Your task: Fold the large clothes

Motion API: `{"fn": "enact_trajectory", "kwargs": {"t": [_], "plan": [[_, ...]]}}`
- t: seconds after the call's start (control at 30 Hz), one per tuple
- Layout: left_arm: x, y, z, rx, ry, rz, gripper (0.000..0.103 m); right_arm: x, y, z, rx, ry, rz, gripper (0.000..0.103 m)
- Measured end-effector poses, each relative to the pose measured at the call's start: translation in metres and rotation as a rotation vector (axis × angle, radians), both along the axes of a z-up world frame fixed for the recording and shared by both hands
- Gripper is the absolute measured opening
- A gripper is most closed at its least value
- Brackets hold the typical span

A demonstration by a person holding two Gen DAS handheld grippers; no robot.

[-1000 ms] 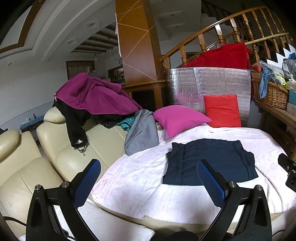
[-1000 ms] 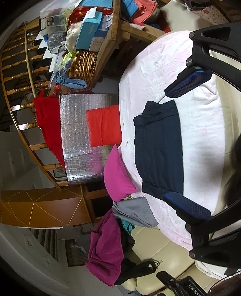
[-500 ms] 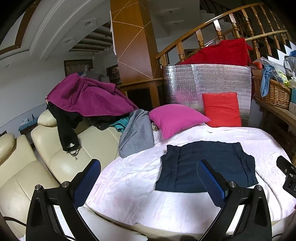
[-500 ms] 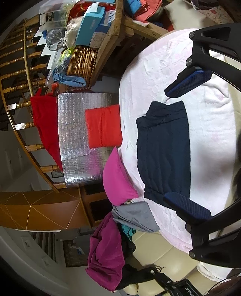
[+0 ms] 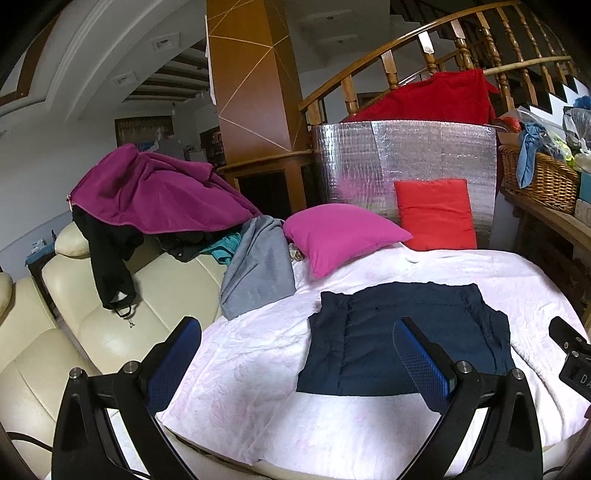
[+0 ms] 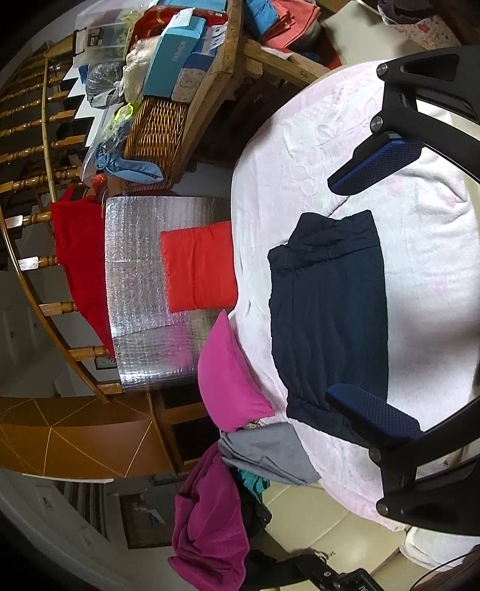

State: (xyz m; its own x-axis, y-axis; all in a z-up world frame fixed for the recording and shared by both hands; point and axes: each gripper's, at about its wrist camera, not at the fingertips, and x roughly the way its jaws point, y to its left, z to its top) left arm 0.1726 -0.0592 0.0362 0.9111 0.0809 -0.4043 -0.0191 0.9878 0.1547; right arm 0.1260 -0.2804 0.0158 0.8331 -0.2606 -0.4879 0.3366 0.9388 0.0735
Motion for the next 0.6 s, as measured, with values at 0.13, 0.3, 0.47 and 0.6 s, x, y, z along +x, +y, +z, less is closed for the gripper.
{"fn": "enact_trajectory", "kwargs": {"t": [0.13,0.3,0.47,0.6], "plan": [[0.012,0.005,-0.005,-0.001,0.014,0.002,0.103,0.013,0.004,-0.004,0.000,0.013,-0.010,0.103],[0.023,0.011,-0.008,0.009,0.024,0.008,0.103,0.028,0.011,-0.006,0.007,0.015,-0.003,0.103],[0.031,0.017,-0.011,0.020,0.023,0.025,0.103,0.045,0.021,-0.010,0.011,0.022,0.022,0.103],[0.042,0.018,-0.018,0.017,0.031,0.033,0.103,0.062,0.025,-0.018,0.014,0.038,0.045,0.103]]}}
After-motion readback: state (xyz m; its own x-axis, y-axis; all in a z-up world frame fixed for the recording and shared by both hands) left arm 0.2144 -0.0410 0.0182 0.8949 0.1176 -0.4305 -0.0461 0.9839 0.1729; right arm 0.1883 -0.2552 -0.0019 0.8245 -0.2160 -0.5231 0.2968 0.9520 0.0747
